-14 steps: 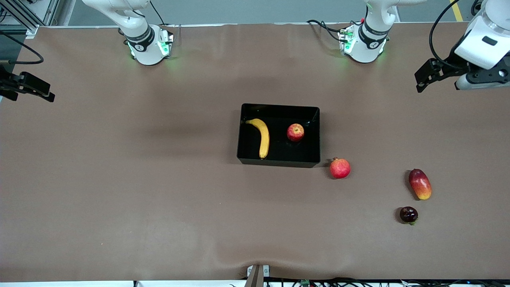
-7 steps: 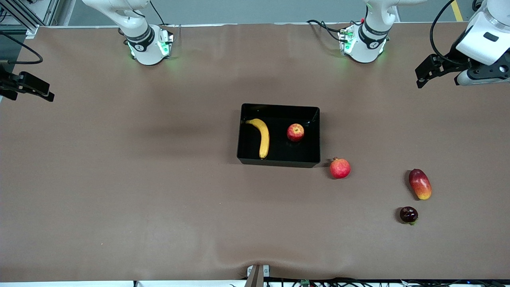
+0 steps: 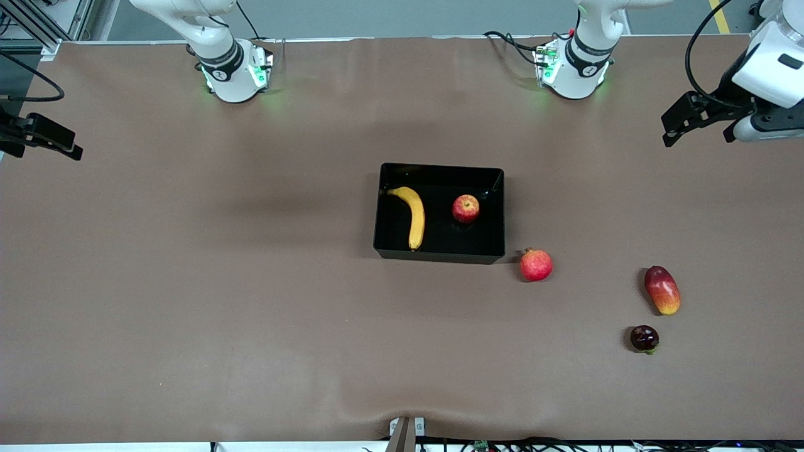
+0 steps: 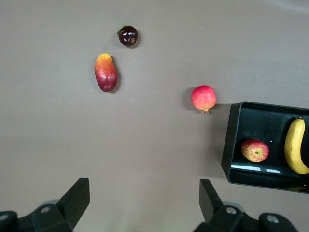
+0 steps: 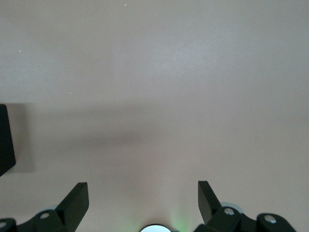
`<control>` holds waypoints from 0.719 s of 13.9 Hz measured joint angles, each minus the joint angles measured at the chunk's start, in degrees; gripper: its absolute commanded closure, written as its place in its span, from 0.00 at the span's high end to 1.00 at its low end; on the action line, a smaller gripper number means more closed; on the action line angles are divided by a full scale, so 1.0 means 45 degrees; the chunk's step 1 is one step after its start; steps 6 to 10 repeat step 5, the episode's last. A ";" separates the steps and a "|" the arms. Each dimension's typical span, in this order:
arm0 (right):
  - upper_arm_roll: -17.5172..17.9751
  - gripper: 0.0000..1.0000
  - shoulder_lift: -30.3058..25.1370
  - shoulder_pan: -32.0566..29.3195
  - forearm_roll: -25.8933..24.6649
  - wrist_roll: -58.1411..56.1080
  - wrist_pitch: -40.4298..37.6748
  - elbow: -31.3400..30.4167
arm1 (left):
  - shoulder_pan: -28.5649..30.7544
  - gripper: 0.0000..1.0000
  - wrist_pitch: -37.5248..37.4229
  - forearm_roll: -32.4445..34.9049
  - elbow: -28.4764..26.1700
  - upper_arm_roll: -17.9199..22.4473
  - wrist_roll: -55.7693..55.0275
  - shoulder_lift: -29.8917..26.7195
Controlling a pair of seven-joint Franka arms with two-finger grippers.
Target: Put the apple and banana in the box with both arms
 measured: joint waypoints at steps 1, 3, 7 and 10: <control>0.0005 1.00 0.0000 0.0000 0.0000 0.0000 0.0000 0.0000 | 0.0001 1.00 0.0000 0.0000 0.0062 0.0010 0.0000 0.0058; 0.0004 1.00 0.0000 0.0000 0.0000 0.0000 0.0000 0.0000 | 0.0010 1.00 -0.0001 0.0000 0.0081 0.0023 -0.0003 0.0108; -0.0010 1.00 0.0000 -0.0003 0.0000 0.0003 0.0000 0.0000 | 0.0042 1.00 -0.0006 0.0000 0.0081 0.0031 -0.0004 0.0137; -0.0010 1.00 0.0000 -0.0003 0.0000 0.0003 0.0000 0.0000 | 0.0042 1.00 -0.0006 0.0000 0.0081 0.0031 -0.0004 0.0137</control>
